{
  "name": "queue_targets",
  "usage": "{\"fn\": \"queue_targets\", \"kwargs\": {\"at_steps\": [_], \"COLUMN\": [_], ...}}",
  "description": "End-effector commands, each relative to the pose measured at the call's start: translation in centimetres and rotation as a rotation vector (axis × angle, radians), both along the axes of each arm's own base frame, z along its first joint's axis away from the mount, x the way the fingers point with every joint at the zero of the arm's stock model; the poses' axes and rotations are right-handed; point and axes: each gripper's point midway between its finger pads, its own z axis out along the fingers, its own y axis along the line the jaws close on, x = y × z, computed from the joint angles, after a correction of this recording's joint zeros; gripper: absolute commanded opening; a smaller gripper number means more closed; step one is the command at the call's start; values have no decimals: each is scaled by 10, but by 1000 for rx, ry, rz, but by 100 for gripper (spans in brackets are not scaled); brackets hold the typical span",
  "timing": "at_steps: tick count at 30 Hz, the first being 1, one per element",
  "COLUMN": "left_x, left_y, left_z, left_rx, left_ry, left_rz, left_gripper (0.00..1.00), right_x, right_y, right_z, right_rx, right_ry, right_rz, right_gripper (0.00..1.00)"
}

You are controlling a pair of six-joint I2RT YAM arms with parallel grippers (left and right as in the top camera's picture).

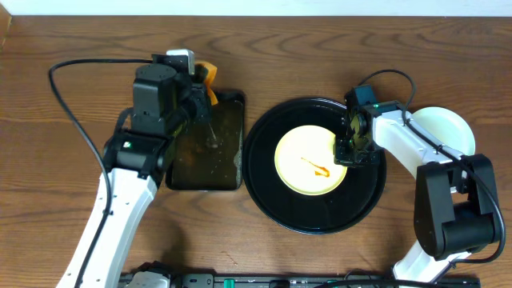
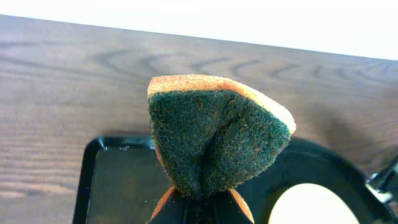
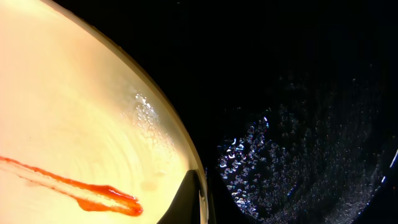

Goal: Clean dirty plates on tray and stack at the side
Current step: 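Pinch the sponge with the left gripper and lift it from the tray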

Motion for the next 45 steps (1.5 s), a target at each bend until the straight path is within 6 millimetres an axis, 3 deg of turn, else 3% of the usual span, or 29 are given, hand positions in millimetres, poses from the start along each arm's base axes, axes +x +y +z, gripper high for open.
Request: {"fn": "queue_targets", "kwargs": {"at_steps": [1,10,29,45], "left_x": [-5,-17,-31,-39], "left_y": [3,5,8,10], "left_z": [24,62,124,145], "left_rx": [4,-21,-64,-79], "left_ry": [-75,-194,-406,-475], "left_rz": [3,4,6,6], "left_gripper": [8,7,8,8], "right_x": [-12,-12,-12,-12], "right_y": [-6,-6,-6,-6], "right_z": [-12,-12,-12,-12], "right_rx": [-18,-18,-17,-17], "right_ry": [48,47,45,45], "right_rz": [-5,-5,-5,-5], "right_gripper": [1,1,1,1]}}
